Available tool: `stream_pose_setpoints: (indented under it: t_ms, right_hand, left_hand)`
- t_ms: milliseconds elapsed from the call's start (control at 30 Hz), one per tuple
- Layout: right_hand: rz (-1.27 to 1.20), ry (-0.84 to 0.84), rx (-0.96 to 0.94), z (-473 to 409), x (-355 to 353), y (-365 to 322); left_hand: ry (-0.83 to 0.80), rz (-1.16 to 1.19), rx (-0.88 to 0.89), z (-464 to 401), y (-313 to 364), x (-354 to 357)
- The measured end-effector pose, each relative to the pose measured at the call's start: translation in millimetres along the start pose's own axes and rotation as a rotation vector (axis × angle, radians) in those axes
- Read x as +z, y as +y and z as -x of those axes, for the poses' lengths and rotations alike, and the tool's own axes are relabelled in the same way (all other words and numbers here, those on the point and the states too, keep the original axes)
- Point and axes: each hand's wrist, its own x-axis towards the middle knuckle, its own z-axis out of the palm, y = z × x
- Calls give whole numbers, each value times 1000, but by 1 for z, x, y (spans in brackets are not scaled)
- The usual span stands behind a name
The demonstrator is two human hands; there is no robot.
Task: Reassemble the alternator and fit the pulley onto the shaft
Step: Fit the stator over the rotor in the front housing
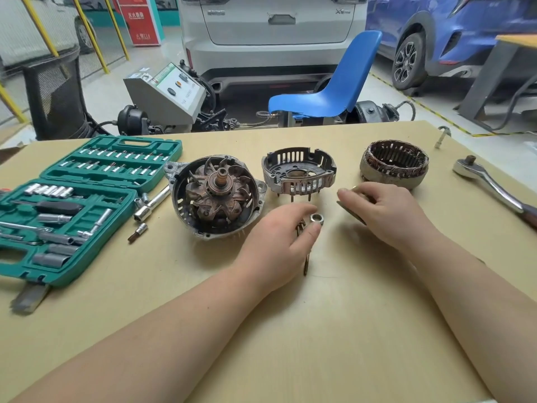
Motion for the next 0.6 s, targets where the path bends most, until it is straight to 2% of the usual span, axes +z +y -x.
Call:
stream_pose_setpoints:
  t_ms: [100, 333, 400, 500, 600]
  right_hand:
    - [213, -32, -51, 2, 1, -2]
    - [352, -94, -154, 8, 9, -4]
    - [362, -47, -179, 11, 8, -7]
    - [249, 98, -233, 14, 7, -15]
    - [99, 211, -255, 12, 8, -27]
  left_hand:
    - [52, 33, 90, 9, 1, -1]
    - [245, -16, 420, 17, 14, -5]
    - [331, -28, 507, 16, 17, -20]
    - [469, -76, 583, 12, 9, -57]
    - [655, -182, 563, 13, -23, -96]
